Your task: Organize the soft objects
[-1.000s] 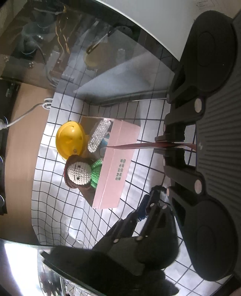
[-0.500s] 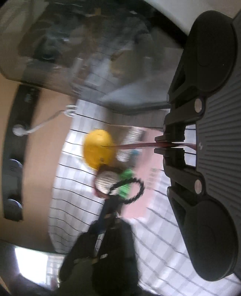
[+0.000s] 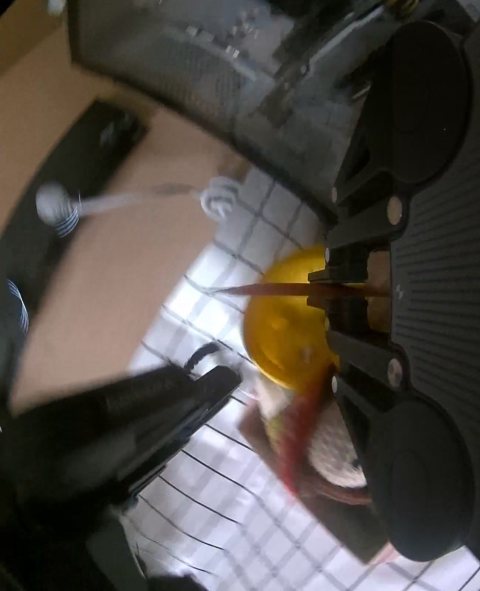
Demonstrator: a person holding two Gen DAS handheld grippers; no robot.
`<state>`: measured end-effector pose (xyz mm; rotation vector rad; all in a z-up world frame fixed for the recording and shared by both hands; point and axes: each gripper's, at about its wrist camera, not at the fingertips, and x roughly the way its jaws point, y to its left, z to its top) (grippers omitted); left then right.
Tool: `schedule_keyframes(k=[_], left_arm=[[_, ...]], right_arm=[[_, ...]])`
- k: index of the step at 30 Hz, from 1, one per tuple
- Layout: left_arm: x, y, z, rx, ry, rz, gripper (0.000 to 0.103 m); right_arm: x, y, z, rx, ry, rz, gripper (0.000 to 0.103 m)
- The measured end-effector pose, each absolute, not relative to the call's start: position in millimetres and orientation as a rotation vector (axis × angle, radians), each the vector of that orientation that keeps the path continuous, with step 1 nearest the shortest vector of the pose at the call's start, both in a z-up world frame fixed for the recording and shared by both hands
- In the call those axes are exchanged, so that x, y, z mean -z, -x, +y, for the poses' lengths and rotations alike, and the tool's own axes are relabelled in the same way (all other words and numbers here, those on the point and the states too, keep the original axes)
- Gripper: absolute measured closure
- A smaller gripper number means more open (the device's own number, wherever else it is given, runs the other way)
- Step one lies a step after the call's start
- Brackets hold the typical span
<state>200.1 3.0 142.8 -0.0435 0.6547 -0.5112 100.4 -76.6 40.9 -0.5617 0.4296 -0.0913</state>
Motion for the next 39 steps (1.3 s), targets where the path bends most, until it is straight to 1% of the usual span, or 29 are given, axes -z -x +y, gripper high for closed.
schedule_keyframes(k=[3, 5, 7, 8, 9, 12, 14, 17, 21, 26, 28, 35, 39], left_arm=[[-113, -222, 15, 0.562, 0.203, 0.834, 0.09], [-95, -225, 23, 0.57, 0.267, 0.9, 0.088], [-90, -226, 30, 0.578, 0.3, 0.902, 0.088], [-89, -224, 34, 0.583, 0.314, 0.903, 0.088], [-90, -223, 38, 0.59, 0.319, 0.898, 0.088], [-96, -209, 50, 0.627, 0.337, 0.858, 0.087], [-101, -205, 65, 0.62, 0.352, 0.812, 0.087], [-98, -208, 93, 0.48, 0.362, 0.775, 0.087], [-64, -229, 129, 0.312, 0.429, 0.89, 0.087], [-34, -250, 121, 0.305, 0.438, 1.003, 0.088], [-25, -259, 109, 0.271, 0.373, 1.024, 0.088], [-24, -273, 74, 0.257, 0.151, 0.945, 0.088], [-20, -264, 55, 0.297, -0.017, 0.847, 0.092]], right_arm=[[-31, -93, -69, 0.024, 0.583, 0.461, 0.088], [-30, -91, -68, 0.009, 0.585, 0.477, 0.086], [-32, -91, -69, 0.007, 0.575, 0.489, 0.078], [-34, -89, -71, -0.002, 0.557, 0.496, 0.068], [-38, -89, -74, -0.008, 0.534, 0.498, 0.062], [-49, -76, -82, -0.031, 0.464, 0.497, 0.055], [-56, -67, -87, -0.044, 0.421, 0.497, 0.052], [-61, -52, -89, -0.055, 0.373, 0.5, 0.051], [-64, -39, -84, -0.057, 0.365, 0.488, 0.051], [-66, -29, -82, -0.064, 0.337, 0.494, 0.051], [-67, -23, -82, -0.064, 0.331, 0.495, 0.051], [-62, -8, -91, -0.026, 0.294, 0.529, 0.051], [-60, 1, -100, -0.008, 0.271, 0.549, 0.051]])
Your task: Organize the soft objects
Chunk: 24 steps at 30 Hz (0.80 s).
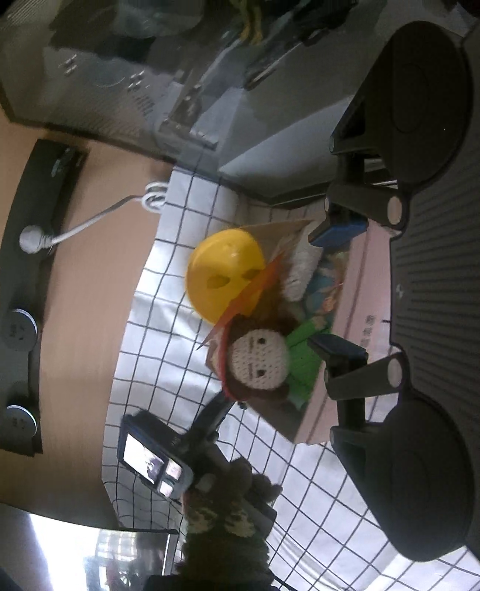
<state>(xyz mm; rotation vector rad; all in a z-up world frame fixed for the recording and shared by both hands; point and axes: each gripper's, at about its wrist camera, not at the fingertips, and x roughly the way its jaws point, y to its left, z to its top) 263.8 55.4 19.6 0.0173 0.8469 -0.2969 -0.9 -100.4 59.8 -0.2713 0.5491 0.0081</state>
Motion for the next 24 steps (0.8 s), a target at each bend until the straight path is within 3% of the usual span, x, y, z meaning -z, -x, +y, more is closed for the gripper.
schedule_keyframes(k=[7, 15, 18, 24], left_arm=[[-35, -217, 63, 0.305, -0.123, 0.678, 0.092], [-141, -163, 89, 0.36, -0.074, 0.448, 0.092], [-152, -166, 103, 0.361, 0.043, 0.492, 0.09], [-121, -136, 167, 0.221, 0.322, 0.701, 0.09]], right_arm=[[-65, 12, -114, 0.0, 0.239, 0.53, 0.051], [-70, 16, -109, -0.024, 0.208, 0.498, 0.051], [-79, 11, -94, -0.072, 0.196, 0.478, 0.051], [-89, -54, -12, -0.216, 0.074, 0.542, 0.051]])
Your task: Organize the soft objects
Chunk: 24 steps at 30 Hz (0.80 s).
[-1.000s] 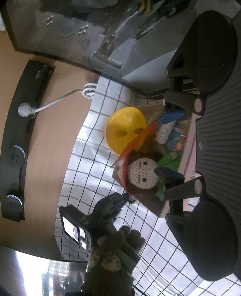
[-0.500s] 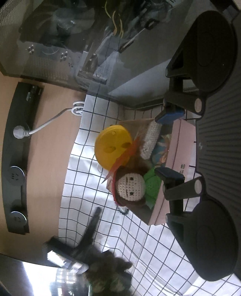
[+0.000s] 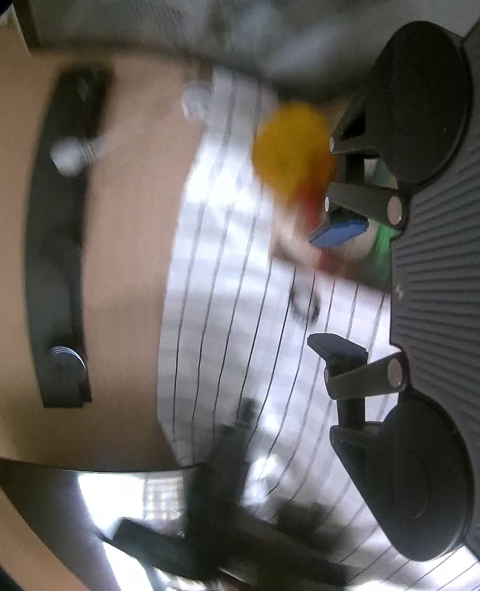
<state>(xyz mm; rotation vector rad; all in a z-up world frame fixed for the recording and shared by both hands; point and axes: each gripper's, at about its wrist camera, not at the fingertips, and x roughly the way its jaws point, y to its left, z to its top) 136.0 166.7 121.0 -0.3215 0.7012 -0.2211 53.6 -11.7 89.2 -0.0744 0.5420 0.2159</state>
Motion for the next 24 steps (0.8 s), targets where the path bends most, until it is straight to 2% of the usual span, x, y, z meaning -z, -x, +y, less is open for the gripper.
schedule_keyframes(k=[6, 11, 13, 14, 15, 16, 21, 24], left_arm=[[-90, -91, 237, 0.033, 0.349, 0.853, 0.09], [-75, -76, 264, 0.028, 0.312, 0.902, 0.09], [-71, -71, 273, 0.042, 0.323, 0.909, 0.09], [-70, -71, 274, 0.051, 0.329, 0.909, 0.09], [-69, -70, 277, 0.058, 0.332, 0.909, 0.09], [-70, -69, 279, 0.067, 0.332, 0.909, 0.09], [-69, -70, 280, 0.129, 0.354, 0.915, 0.09], [-68, -71, 275, 0.156, 0.366, 0.909, 0.09]], right_arm=[[-35, -181, 74, -0.051, 0.075, 0.669, 0.064], [11, -260, 84, 0.094, -0.022, 0.815, 0.064], [16, -265, 79, 0.127, -0.091, 0.802, 0.065], [17, -265, 78, 0.13, -0.108, 0.798, 0.07], [17, -265, 78, 0.115, -0.12, 0.792, 0.087], [18, -264, 79, 0.097, -0.118, 0.788, 0.098], [13, -250, 85, 0.097, -0.056, 0.762, 0.097], [-18, -219, 84, 0.067, -0.044, 0.663, 0.097]])
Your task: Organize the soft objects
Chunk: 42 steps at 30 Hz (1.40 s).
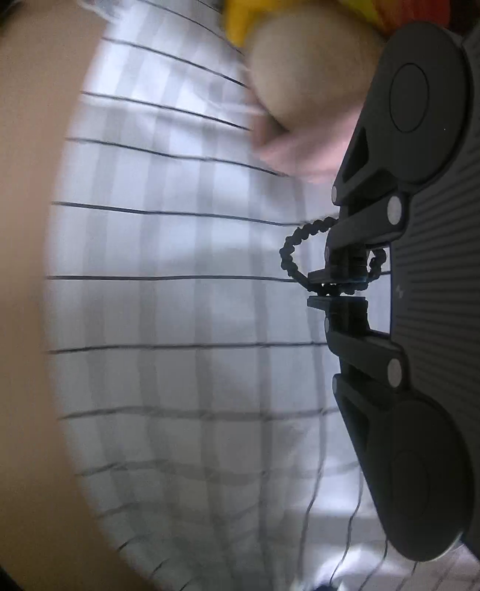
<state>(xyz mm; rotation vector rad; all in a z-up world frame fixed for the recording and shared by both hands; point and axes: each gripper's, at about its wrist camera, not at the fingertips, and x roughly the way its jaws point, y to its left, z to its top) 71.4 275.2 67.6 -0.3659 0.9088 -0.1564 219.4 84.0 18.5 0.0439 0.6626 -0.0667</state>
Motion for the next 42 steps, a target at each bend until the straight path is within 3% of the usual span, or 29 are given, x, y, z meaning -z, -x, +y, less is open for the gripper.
schedule_keyframes(k=[7, 10, 17, 20, 22, 24, 26, 28, 30, 38, 40, 42], left_arm=[[-60, -68, 259, 0.235, 0.406, 0.916, 0.09], [-52, -58, 244, 0.291, 0.447, 0.915, 0.09], [-35, -20, 185, 0.34, 0.463, 0.956, 0.09], [-29, -1, 159, 0.314, 0.43, 0.965, 0.09], [-27, 11, 142, 0.288, 0.413, 0.97, 0.09], [-26, 23, 125, 0.261, 0.401, 0.959, 0.09], [-27, 32, 107, 0.237, 0.395, 0.931, 0.09], [-29, 40, 92, 0.219, 0.386, 0.895, 0.09], [-30, 48, 74, 0.212, 0.362, 0.835, 0.09], [-12, 65, 13, 0.11, 0.202, 0.819, 0.088], [-12, 67, 5, 0.095, 0.162, 0.809, 0.082], [-13, 65, -3, 0.099, 0.14, 0.807, 0.068]], right_arm=[[-146, -140, 33, 0.054, -0.013, 0.374, 0.097], [-165, -125, -3, 0.108, 0.06, 0.355, 0.097], [-109, -130, -71, 0.051, 0.052, 0.546, 0.095], [-92, -118, -85, -0.009, 0.025, 0.557, 0.09], [-100, -93, -87, -0.081, 0.035, 0.504, 0.079], [-107, -68, -87, -0.132, 0.079, 0.422, 0.052], [-116, -39, -87, -0.167, 0.125, 0.357, 0.043], [-121, -14, -87, -0.188, 0.153, 0.327, 0.04], [-115, 8, -93, -0.183, 0.106, 0.342, 0.028], [-30, 57, -116, -0.111, 0.088, 0.611, 0.027], [-18, 59, -126, -0.079, 0.058, 0.665, 0.027], [-7, 56, -135, -0.066, 0.023, 0.72, 0.027]])
